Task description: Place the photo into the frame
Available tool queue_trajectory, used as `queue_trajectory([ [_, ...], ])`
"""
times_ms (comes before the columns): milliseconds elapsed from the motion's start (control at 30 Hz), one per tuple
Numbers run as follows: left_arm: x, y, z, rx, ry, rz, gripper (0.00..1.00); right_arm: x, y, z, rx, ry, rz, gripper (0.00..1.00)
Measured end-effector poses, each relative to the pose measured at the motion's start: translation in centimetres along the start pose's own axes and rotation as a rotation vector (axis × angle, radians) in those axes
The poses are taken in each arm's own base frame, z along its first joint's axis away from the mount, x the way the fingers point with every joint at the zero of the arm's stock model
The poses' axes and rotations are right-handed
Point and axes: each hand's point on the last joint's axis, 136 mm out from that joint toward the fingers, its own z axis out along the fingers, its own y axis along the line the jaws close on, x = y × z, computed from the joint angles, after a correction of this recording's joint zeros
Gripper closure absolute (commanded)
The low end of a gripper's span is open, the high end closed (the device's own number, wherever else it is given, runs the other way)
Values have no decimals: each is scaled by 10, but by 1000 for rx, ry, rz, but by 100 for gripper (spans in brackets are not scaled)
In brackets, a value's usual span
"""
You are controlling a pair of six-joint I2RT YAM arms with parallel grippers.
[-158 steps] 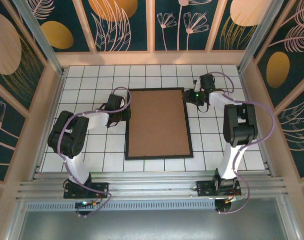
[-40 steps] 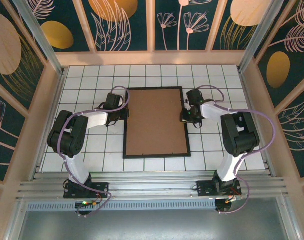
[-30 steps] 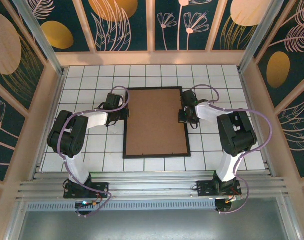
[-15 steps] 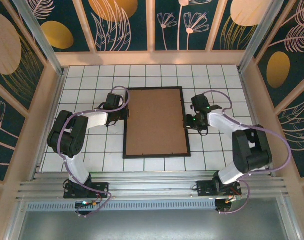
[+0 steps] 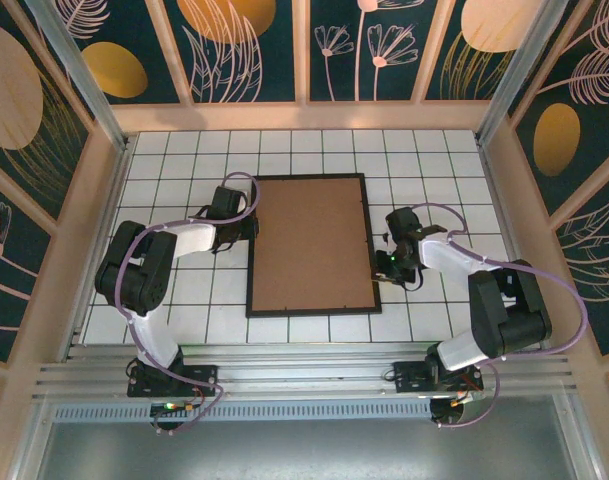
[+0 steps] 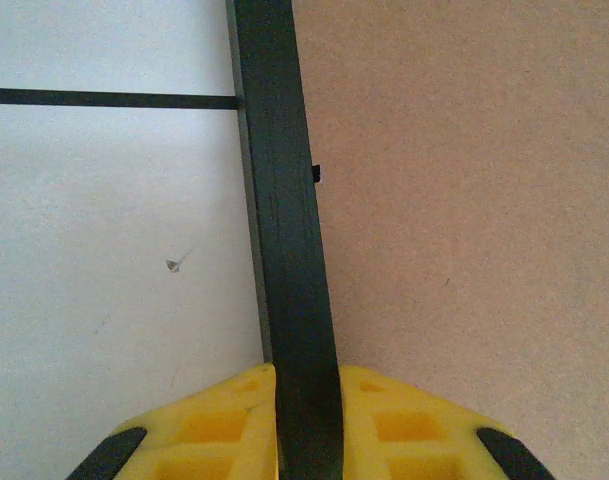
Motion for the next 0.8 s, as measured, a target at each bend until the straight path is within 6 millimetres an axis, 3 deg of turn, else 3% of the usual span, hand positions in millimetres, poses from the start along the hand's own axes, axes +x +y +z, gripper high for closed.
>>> queue_trajectory([
  [800,0,0,0,3,1,-1,81,4,11,7,-5,12,-28,74],
])
